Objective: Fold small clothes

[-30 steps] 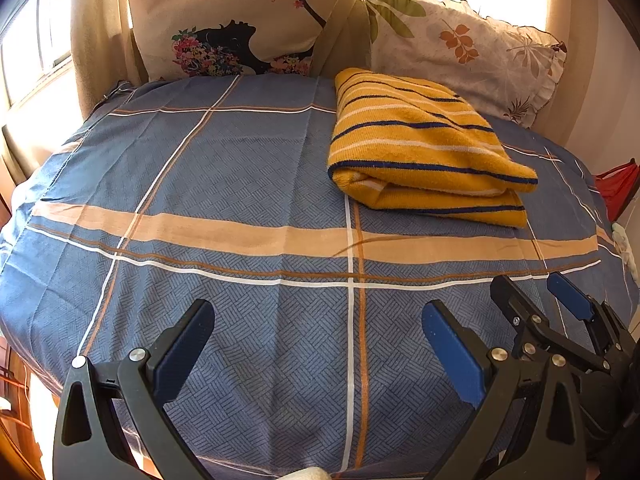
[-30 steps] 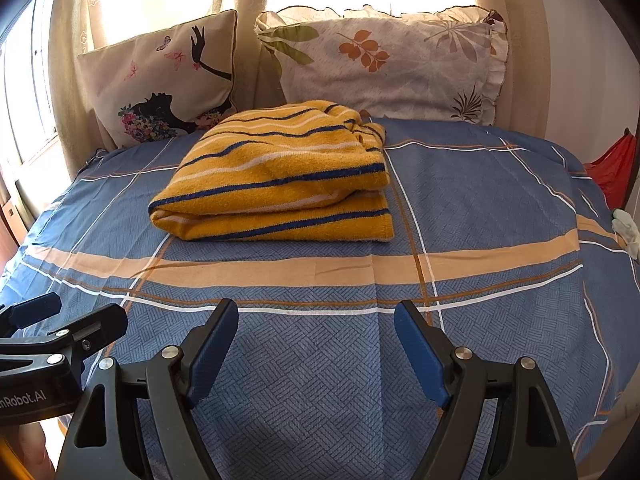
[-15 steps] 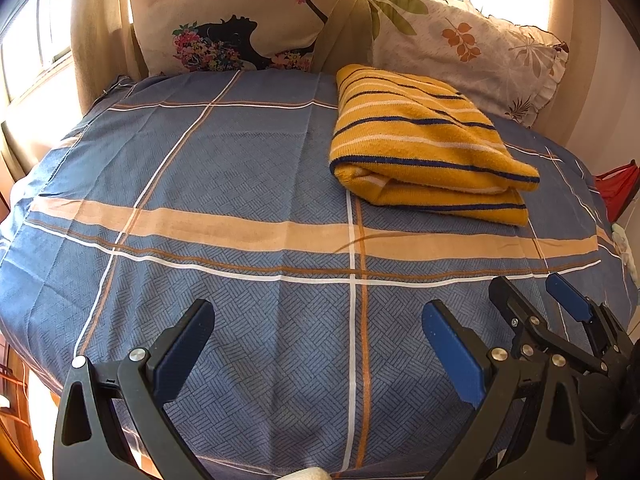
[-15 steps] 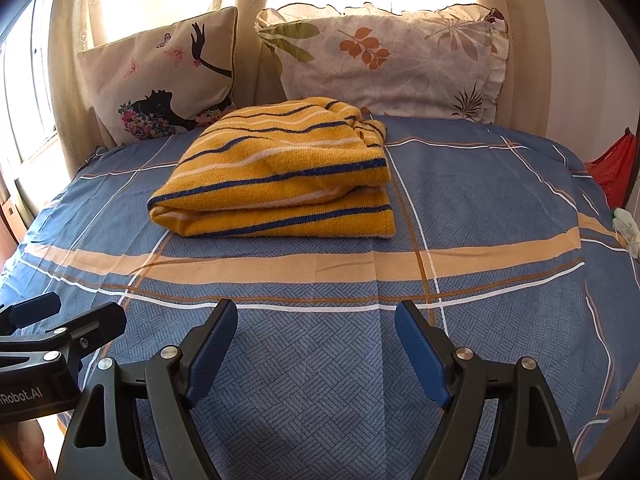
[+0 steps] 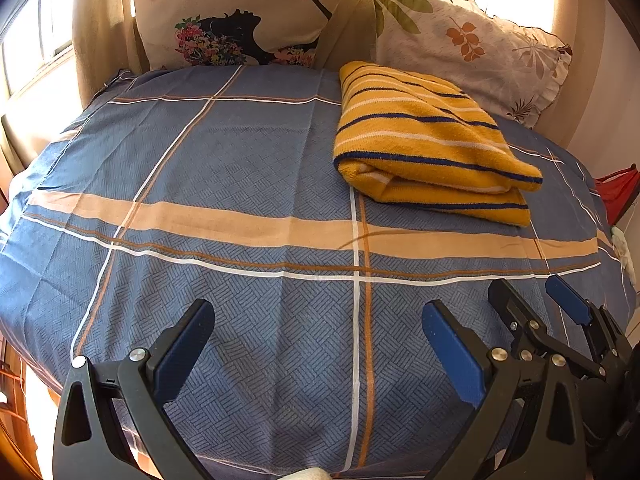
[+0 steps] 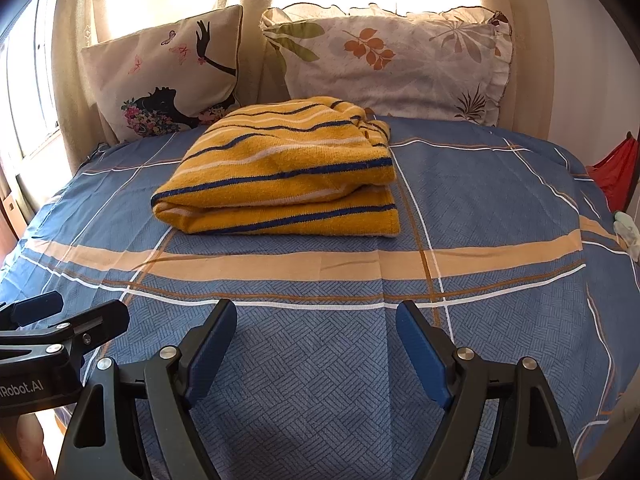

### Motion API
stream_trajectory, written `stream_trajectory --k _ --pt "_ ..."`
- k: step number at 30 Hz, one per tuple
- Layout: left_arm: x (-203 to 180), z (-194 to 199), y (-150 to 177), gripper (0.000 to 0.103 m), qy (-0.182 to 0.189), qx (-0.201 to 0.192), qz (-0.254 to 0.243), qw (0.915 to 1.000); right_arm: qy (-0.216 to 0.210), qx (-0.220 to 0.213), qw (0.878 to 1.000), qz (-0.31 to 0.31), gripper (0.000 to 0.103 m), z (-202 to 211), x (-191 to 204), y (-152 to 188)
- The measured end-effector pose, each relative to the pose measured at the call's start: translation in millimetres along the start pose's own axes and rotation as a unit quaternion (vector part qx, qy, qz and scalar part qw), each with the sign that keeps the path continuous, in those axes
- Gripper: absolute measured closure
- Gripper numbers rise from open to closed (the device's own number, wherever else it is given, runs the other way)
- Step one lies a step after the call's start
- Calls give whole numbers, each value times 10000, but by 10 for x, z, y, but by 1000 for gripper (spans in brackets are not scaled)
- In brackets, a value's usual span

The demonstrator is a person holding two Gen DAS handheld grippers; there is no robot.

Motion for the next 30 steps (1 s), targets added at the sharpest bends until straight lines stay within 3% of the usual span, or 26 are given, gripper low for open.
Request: stream_trajectory --k 30 --pt "35 -41 13 0 9 43 33 10000 -6 55 10000 46 16 -40 -13 7"
Point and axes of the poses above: each gripper's, at about its wrist camera, not at the fingertips, and z roughly against the way its jaws point, x to its left, y to its underside, the point moved 4 cm from there along -z, roughly the way its jaws point, and after that the axes turned 7 degrees about z, right-handed, at the moved point
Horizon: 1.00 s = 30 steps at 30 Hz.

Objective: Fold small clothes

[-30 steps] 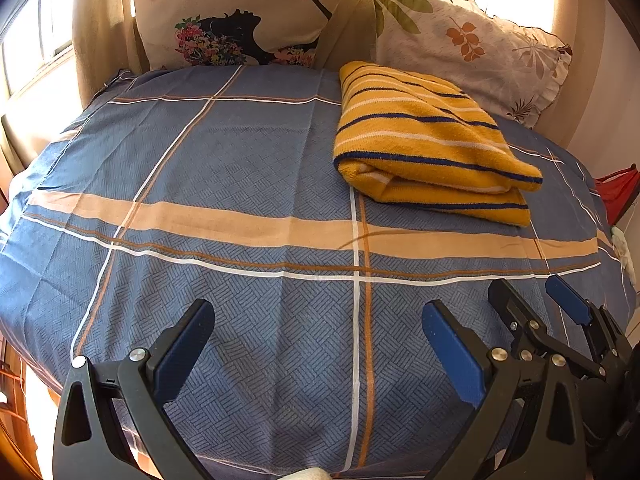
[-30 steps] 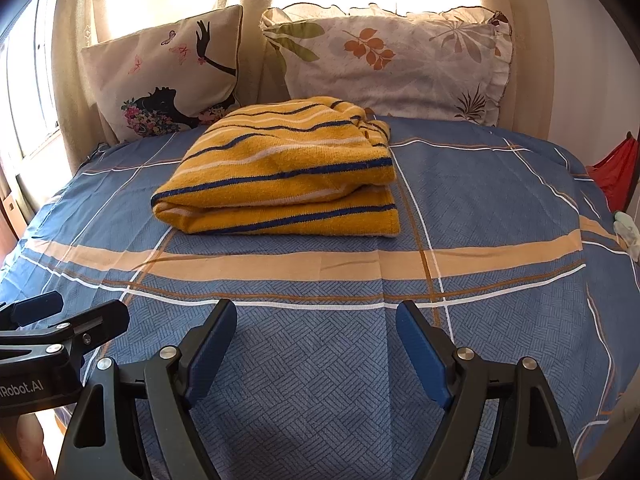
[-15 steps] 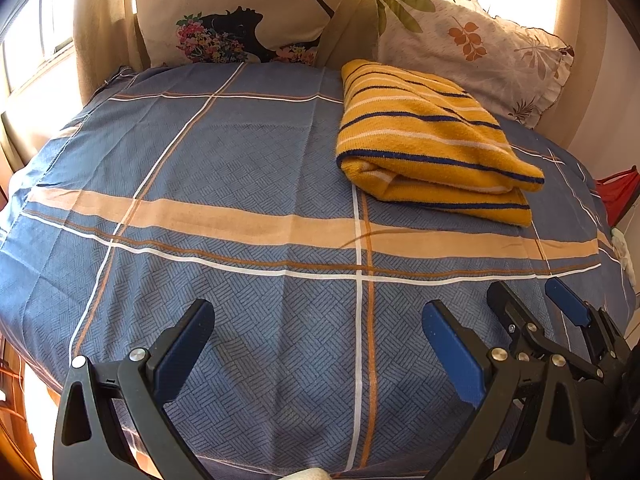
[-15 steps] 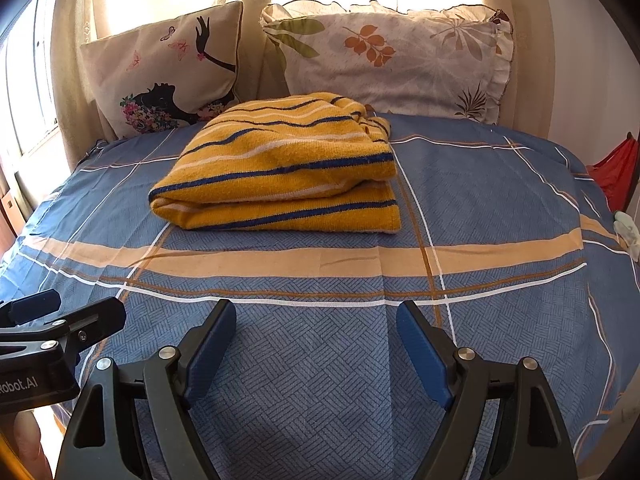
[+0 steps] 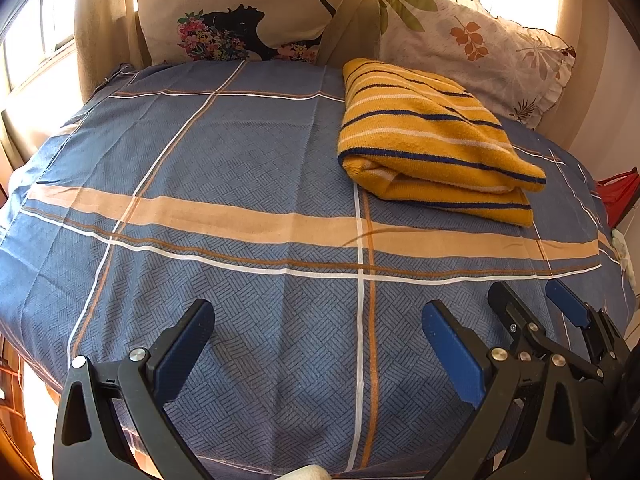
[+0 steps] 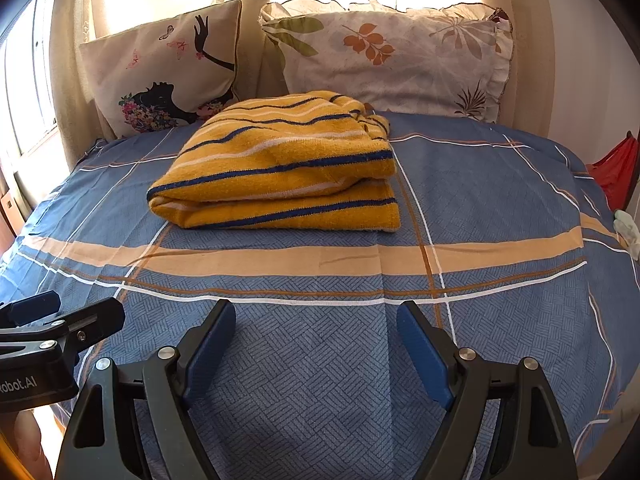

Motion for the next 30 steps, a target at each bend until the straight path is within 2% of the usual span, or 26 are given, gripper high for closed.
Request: stream_trajectory --k 7,18,23,30 --pt "-5 32 -101 0 -67 -11 24 10000 -32 44 10000 -45 16 -16 -52 -18" --pt "-89 201 -487 0 -92 -297 -7 9995 275 -93 9994 172 15 150 -248 -350" --pt "-103 105 -595 0 -40 -180 40 9998 248 -12 9994 220 13 122 -280 -403" --pt "-113 -12 -752 0 66 -57 -3 10000 132 94 9986 497 13 -37 -112 -485"
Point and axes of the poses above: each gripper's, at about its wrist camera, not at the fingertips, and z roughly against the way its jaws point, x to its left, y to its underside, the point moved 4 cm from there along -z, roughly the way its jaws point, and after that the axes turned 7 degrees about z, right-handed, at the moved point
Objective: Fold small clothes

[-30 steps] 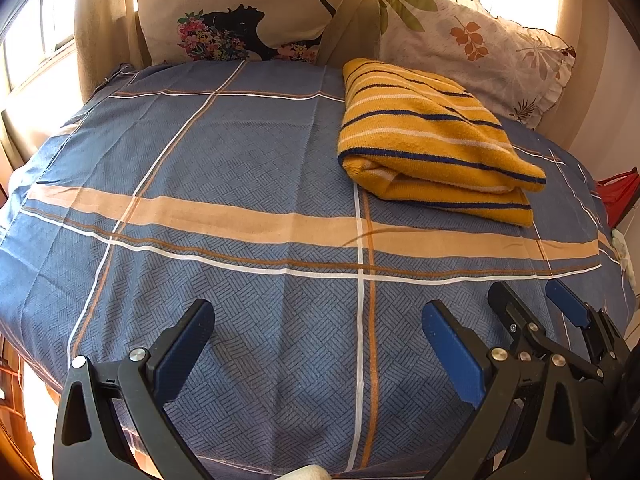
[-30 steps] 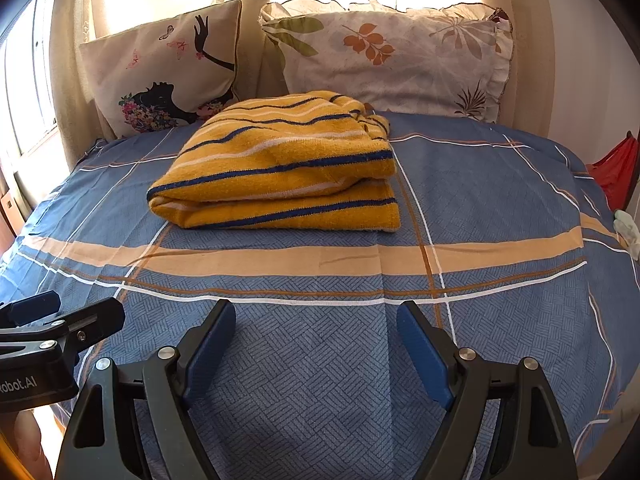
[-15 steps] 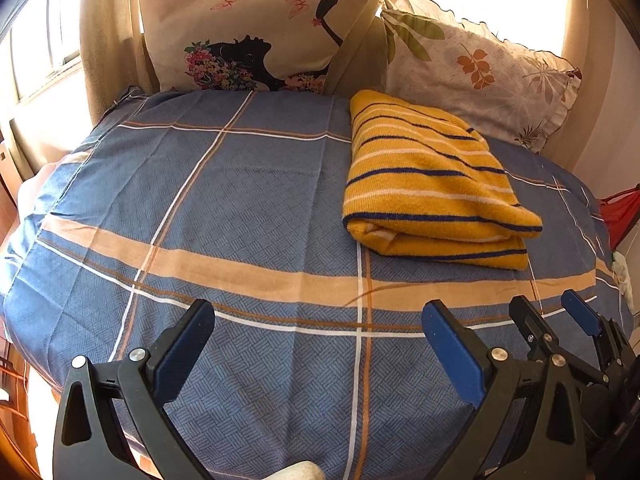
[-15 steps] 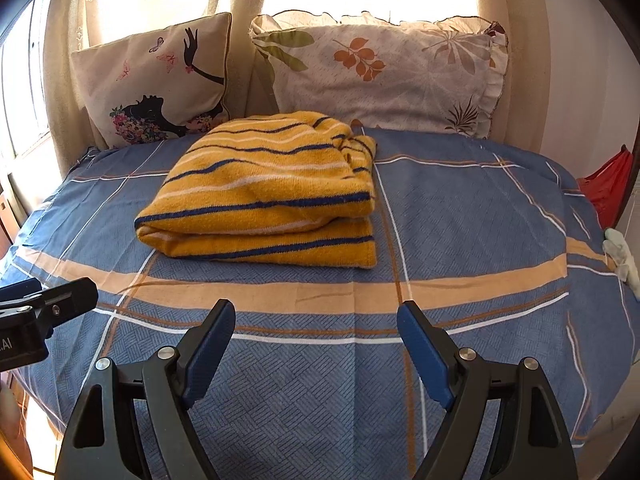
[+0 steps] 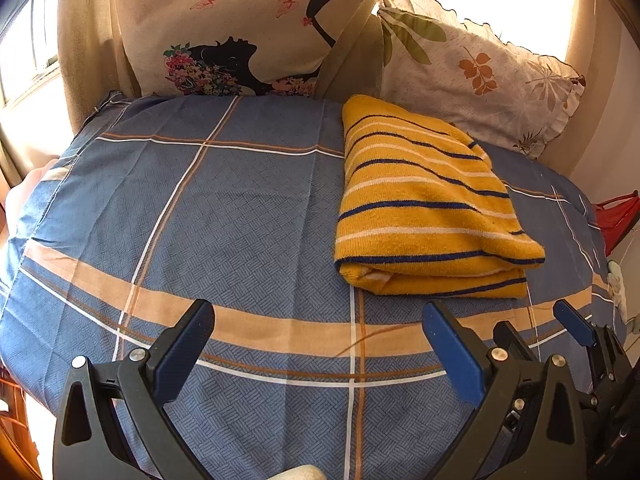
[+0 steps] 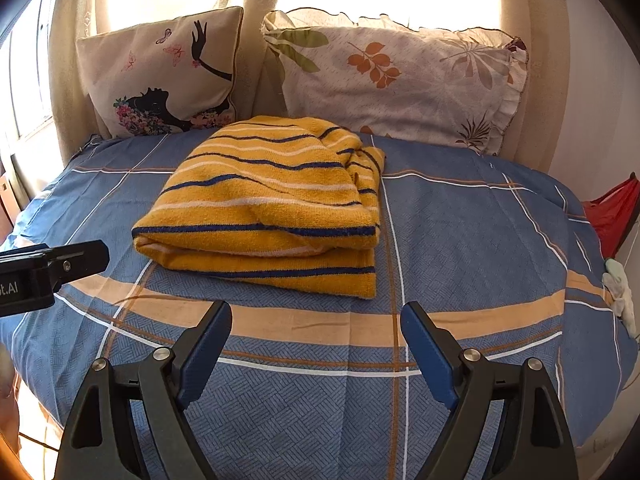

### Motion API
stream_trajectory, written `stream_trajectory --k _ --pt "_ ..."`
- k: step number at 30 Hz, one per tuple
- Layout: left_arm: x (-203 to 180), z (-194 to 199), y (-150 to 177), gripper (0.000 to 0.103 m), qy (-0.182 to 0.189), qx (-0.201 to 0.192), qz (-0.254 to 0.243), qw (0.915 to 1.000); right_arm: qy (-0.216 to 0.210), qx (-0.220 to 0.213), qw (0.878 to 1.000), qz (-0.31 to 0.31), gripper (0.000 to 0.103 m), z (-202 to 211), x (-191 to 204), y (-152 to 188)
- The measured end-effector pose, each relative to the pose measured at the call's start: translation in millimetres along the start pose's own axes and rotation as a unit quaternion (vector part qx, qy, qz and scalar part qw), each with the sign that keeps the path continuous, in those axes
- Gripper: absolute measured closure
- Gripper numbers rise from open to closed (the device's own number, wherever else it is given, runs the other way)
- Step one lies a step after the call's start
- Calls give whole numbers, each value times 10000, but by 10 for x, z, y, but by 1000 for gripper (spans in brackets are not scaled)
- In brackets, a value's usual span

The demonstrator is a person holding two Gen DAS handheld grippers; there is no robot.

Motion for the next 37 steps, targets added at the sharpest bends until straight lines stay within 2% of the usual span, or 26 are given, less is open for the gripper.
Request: stream_trajectory --k 11,23,37 --pt "62 -217 -187 0 172 140 22 9998 -4 160 9996 229 13 -325 205 -315" --pt "140 -297 -191 0 253 293 150 9991 -53 295 9990 317 13 -428 350 -351" --pt "71 -100 -129 0 269 163 80 9995 -124 223 9994 218 13 -318 355 -305"
Point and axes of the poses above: each gripper's, at about its wrist camera, not at the fingertips, and z roughly against the way its jaws point, x to its left, y to its underside, the point moved 4 cm from there along -z, roughly the way its jaws point, and after that the axes turned 7 degrees about z, right-handed, at the moved point
